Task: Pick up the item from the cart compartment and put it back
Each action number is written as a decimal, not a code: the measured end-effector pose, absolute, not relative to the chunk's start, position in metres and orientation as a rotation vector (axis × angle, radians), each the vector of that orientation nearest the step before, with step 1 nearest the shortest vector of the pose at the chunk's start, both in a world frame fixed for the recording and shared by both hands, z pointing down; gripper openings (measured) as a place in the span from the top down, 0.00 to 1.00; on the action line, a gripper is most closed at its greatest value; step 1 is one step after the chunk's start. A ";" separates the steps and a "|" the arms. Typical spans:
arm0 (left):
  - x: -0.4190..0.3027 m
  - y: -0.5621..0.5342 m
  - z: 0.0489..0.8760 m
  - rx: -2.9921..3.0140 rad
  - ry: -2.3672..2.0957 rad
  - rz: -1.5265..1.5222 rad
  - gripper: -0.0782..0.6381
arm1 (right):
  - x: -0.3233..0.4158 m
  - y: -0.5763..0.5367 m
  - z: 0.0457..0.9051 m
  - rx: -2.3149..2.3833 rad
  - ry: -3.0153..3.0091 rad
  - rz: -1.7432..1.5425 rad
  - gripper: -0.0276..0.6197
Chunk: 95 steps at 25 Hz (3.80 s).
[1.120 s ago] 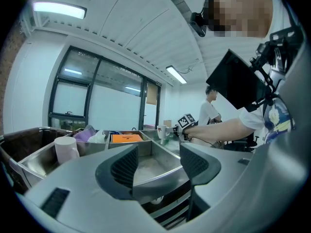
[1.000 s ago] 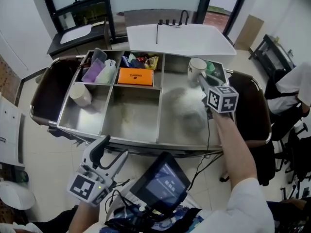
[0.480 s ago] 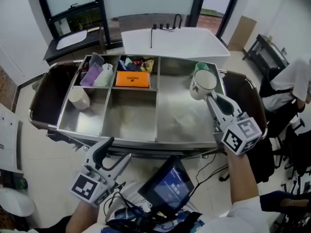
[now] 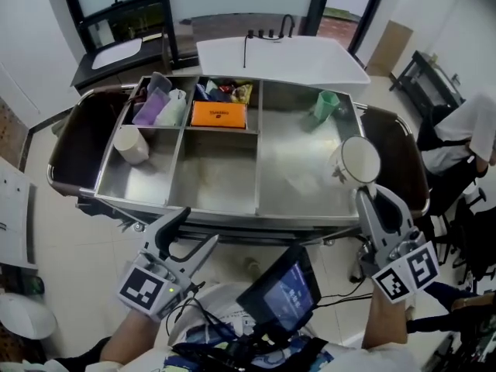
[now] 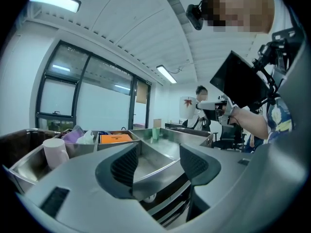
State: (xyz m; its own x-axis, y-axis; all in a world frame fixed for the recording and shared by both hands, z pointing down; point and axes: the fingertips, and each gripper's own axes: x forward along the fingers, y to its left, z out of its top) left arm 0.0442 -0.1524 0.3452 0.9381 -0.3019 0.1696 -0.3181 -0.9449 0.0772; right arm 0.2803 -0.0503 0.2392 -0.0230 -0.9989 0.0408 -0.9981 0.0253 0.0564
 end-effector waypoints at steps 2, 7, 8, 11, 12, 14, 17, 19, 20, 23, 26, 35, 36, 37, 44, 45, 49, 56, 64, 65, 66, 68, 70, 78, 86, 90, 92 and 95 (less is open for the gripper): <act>0.045 -0.150 0.349 3.002 -0.470 0.279 0.51 | 0.276 -0.045 0.238 2.153 -2.200 -0.021 0.85; 0.049 -0.144 0.342 2.997 -0.411 0.212 0.54 | 0.271 -0.041 0.239 2.152 -2.197 -0.021 0.85; 0.049 -0.142 0.337 2.994 -0.399 0.180 0.55 | 0.271 -0.041 0.239 2.152 -2.195 -0.020 0.85; 0.048 -0.138 0.332 3.010 -0.397 0.162 0.55 | 0.272 -0.042 0.242 2.153 -2.200 -0.003 0.85; 0.047 -0.138 0.332 3.015 -0.403 0.166 0.55 | 0.272 -0.043 0.243 2.152 -2.203 0.002 0.85; 0.047 -0.137 0.333 3.014 -0.407 0.164 0.55 | 0.272 -0.044 0.245 2.148 -2.206 0.006 0.85; 0.045 -0.138 0.334 3.005 -0.414 0.161 0.55 | 0.271 -0.046 0.246 2.140 -2.216 0.008 0.85; 0.045 -0.137 0.334 3.009 -0.411 0.160 0.55 | 0.270 -0.047 0.246 2.135 -2.223 0.008 0.85; 0.045 -0.136 0.335 3.012 -0.408 0.159 0.55 | 0.270 -0.047 0.246 2.133 -2.226 0.009 0.85; 0.045 -0.134 0.335 3.010 -0.400 0.159 0.55 | 0.269 -0.048 0.245 2.126 -2.239 0.010 0.85; 0.043 -0.134 0.335 3.005 -0.405 0.161 0.55 | 0.264 -0.051 0.244 2.099 -2.258 0.010 0.85; 0.002 -0.142 0.337 2.985 -0.526 0.138 0.55 | 0.189 -0.115 0.246 1.802 -2.506 0.022 0.85; -0.006 -0.143 0.337 2.979 -0.552 0.135 0.55 | 0.175 -0.127 0.246 1.750 -2.546 0.025 0.85; -0.014 -0.145 0.337 2.974 -0.578 0.134 0.55 | 0.162 -0.140 0.248 1.704 -2.581 0.030 0.85; -0.082 -0.152 0.339 2.935 -0.757 0.125 0.55 | 0.060 -0.224 0.271 1.380 -2.734 0.074 0.85; -0.092 -0.152 0.339 2.926 -0.777 0.126 0.55 | 0.044 -0.234 0.275 1.338 -2.744 0.084 0.85; -0.125 -0.153 0.343 2.889 -0.848 0.125 0.55 | -0.013 -0.275 0.298 1.181 -2.746 0.124 0.85; -0.172 -0.153 0.353 2.859 -0.905 0.145 0.55 | -0.076 -0.342 0.356 1.038 -2.617 0.252 0.85; -0.197 -0.154 0.357 2.851 -0.893 0.148 0.55 | -0.114 -0.374 0.406 0.918 -2.482 0.349 0.85; -0.198 -0.155 0.357 2.853 -0.892 0.146 0.55 | -0.116 -0.376 0.412 0.914 -2.468 0.363 0.85; -0.200 -0.156 0.356 2.854 -0.893 0.144 0.55 | -0.117 -0.377 0.416 0.908 -2.458 0.378 0.85; -0.203 -0.157 0.356 2.851 -0.895 0.140 0.55 | -0.120 -0.379 0.420 0.892 -2.456 0.402 0.85; -0.206 -0.157 0.356 2.849 -0.895 0.140 0.55 | -0.119 -0.379 0.422 0.879 -2.439 0.397 0.85; -0.210 -0.160 0.354 2.868 -0.873 0.133 0.55 | -0.112 -0.373 0.433 0.849 -2.325 0.349 0.83; -0.217 -0.159 0.355 2.863 -0.875 0.120 0.55 | -0.102 -0.360 0.442 0.788 -2.166 0.268 0.73; -0.220 -0.157 0.354 2.867 -0.880 0.120 0.55 | -0.094 -0.355 0.451 0.762 -2.066 0.218 0.63; -0.221 -0.157 0.355 2.870 -0.881 0.126 0.55 | -0.092 -0.356 0.455 0.763 -2.034 0.187 0.63; -0.218 -0.154 0.357 2.870 -0.875 0.128 0.55 | -0.096 -0.363 0.459 0.776 -1.991 0.124 0.64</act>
State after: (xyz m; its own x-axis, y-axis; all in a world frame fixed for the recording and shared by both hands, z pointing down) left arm -0.2183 -0.1539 0.3567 0.8274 -0.5484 0.1210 -0.5601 -0.8215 0.1071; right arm -0.0957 -0.3634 0.4593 -0.3371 -0.4704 0.8155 -0.5677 0.7926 0.2225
